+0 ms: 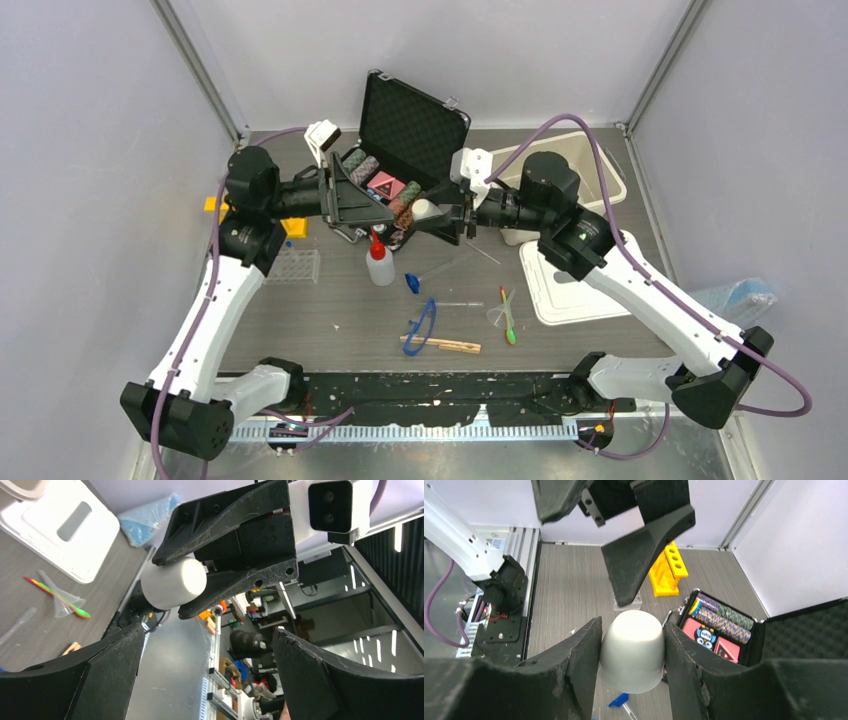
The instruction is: Organize the chemistry lab equipment
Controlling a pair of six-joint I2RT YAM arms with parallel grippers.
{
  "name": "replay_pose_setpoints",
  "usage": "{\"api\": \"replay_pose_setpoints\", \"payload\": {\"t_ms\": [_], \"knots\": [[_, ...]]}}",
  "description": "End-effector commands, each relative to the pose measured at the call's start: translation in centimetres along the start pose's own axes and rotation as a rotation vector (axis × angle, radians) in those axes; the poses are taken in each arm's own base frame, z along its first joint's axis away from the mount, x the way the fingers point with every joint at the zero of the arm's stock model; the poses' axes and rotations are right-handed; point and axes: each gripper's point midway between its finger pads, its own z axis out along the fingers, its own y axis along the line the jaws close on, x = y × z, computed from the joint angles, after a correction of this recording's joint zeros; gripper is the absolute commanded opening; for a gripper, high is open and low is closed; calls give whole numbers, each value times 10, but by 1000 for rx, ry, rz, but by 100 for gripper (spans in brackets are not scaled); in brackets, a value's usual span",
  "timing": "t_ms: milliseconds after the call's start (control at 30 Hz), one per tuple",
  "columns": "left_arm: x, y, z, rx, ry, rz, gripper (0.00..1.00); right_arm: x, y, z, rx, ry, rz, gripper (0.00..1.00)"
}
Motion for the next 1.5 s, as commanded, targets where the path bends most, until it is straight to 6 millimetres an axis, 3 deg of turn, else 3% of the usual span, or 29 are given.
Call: {"api": "replay_pose_setpoints", "payload": {"t_ms": [0, 400, 633, 900, 967, 1000, 1100, 1133, 1367, 1400, 1433, 1467], "knots": [[-4, -5, 8, 26, -7, -49, 100, -49, -2, 5, 41, -175, -54, 24], [-5, -2, 25, 42, 18, -105, 100, -50, 1, 21, 57, -211, -69, 23], [-11, 3, 30, 46, 8, -132, 81, -43, -3, 28, 69, -203, -74, 23], [-10, 4, 30, 63, 9, -139, 43, -34, -4, 29, 84, -191, -80, 24], [-10, 4, 30, 66, 10, -133, 32, -31, -4, 29, 84, -176, -76, 36], [-10, 4, 30, 66, 10, -127, 26, -27, -3, 29, 83, -158, -69, 48], [-9, 6, 30, 63, 9, -109, 14, -23, -4, 24, 88, -105, -83, 65], [-9, 8, 30, 58, 7, -104, 11, -12, -3, 22, 89, -53, -65, 72], [-1, 25, 29, 8, 11, -62, 0, 8, -1, 1, 88, 144, -61, 82], [0, 29, 29, -14, 9, -54, 0, 2, -3, -2, 92, 145, -66, 83], [3, 36, 28, -47, 14, -65, 0, 9, -1, -2, 83, 181, -52, 84], [4, 40, 27, -67, 14, -42, 0, 0, -2, -4, 80, 178, -67, 84]]}}
